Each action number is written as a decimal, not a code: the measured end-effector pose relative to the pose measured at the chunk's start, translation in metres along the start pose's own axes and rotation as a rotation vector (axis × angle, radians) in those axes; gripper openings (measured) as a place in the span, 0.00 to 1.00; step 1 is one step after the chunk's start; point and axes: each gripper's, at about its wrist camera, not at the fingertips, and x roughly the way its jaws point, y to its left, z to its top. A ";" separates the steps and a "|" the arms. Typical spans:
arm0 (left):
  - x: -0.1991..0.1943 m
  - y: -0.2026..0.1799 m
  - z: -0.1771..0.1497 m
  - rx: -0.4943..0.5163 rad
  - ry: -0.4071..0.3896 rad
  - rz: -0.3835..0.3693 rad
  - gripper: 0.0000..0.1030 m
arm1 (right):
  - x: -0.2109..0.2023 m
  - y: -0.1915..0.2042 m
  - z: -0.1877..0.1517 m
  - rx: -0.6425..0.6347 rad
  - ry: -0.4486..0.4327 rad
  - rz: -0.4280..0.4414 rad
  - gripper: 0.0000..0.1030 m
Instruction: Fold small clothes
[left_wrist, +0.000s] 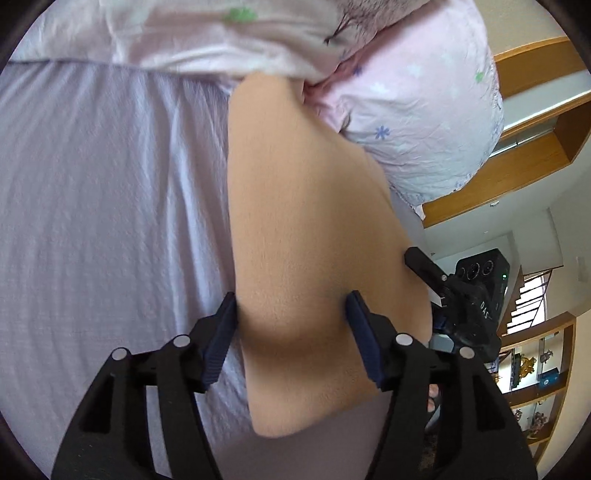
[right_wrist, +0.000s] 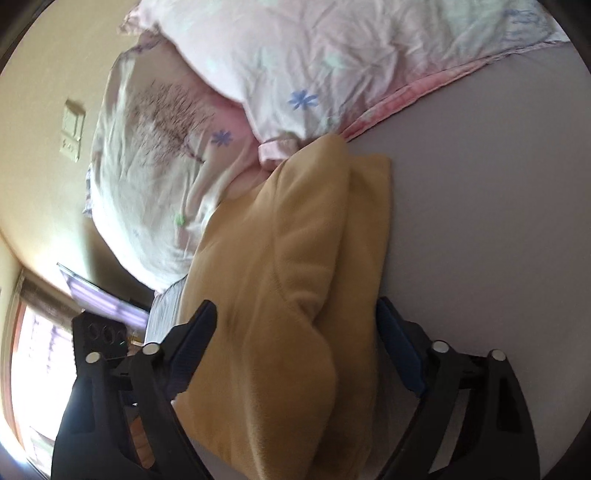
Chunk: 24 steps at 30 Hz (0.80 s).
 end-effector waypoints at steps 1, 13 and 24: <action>0.000 0.000 0.000 0.007 -0.018 -0.008 0.57 | 0.003 0.002 -0.002 -0.019 0.000 -0.024 0.63; -0.091 0.023 -0.038 0.159 -0.145 0.089 0.33 | 0.039 0.059 -0.031 -0.224 0.156 0.047 0.54; -0.110 -0.022 -0.082 0.400 -0.175 0.064 0.43 | 0.041 0.058 0.001 -0.124 0.074 -0.064 0.31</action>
